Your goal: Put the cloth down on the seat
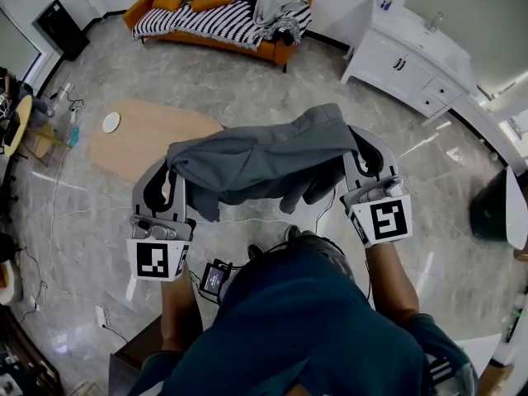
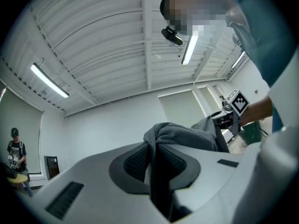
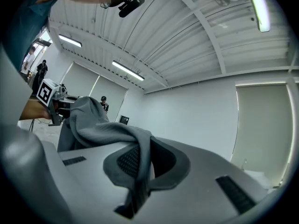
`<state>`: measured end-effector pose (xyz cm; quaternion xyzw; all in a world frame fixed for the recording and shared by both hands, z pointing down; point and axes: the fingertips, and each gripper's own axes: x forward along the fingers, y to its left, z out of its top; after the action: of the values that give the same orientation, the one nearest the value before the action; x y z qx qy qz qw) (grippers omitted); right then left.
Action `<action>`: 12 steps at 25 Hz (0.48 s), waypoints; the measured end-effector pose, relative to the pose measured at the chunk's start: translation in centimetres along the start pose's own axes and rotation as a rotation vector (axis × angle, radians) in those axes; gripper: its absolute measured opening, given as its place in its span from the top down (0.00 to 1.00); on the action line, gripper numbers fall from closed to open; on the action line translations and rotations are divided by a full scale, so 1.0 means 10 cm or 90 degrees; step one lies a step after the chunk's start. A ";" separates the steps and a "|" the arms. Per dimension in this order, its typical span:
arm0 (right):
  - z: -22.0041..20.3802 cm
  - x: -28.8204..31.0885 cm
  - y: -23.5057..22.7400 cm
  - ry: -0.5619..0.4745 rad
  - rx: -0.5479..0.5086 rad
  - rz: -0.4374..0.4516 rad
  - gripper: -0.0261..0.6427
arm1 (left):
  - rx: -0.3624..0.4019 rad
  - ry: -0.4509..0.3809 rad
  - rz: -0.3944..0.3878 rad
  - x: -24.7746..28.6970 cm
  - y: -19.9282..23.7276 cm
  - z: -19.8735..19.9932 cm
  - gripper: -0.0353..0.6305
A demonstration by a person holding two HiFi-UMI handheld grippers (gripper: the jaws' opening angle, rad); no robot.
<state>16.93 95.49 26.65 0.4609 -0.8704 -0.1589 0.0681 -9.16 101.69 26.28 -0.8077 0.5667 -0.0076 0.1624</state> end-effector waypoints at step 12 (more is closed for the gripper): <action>-0.20 0.31 -0.56 0.001 0.010 0.011 0.93 | -0.001 0.016 -0.019 0.84 -0.26 -0.11 0.88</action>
<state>20.07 89.59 26.60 0.4537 -0.8757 -0.1508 0.0665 -4.03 94.45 26.56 -0.8163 0.5563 -0.0197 0.1546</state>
